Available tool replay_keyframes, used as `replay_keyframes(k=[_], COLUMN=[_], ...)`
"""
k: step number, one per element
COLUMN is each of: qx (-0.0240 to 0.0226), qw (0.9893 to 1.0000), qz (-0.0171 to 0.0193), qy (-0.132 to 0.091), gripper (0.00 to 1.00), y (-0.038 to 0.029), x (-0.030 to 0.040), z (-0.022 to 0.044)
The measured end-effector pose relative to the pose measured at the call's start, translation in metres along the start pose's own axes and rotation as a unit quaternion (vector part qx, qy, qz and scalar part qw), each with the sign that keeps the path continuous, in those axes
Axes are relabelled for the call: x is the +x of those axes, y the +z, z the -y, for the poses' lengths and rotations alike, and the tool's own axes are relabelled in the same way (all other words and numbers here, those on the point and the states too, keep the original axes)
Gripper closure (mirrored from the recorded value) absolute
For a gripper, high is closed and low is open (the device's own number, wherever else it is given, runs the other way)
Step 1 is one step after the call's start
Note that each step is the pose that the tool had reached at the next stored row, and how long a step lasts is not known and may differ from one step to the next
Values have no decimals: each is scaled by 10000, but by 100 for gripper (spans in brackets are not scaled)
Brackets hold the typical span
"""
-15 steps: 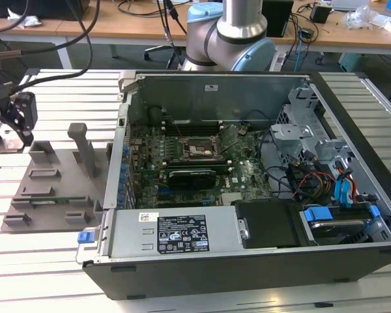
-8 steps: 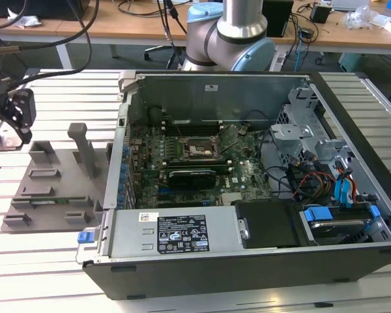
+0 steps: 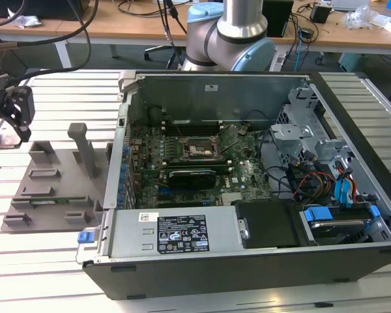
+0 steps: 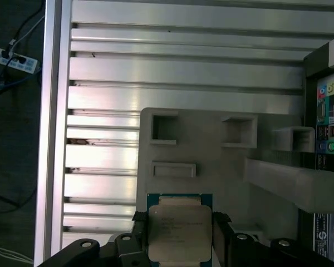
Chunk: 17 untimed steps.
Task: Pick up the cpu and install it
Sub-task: 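Pick up the cpu and move it towards the insertion slot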
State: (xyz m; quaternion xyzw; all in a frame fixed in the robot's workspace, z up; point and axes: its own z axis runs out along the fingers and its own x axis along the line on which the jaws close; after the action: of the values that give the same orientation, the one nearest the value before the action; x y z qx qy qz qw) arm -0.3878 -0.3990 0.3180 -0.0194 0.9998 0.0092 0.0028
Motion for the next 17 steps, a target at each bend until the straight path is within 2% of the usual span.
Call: replay_keyframes(k=[17], qx=[0], qw=[10000], qz=[0], qy=[0], gripper=[45], y=[-127], x=[-1], z=[-2])
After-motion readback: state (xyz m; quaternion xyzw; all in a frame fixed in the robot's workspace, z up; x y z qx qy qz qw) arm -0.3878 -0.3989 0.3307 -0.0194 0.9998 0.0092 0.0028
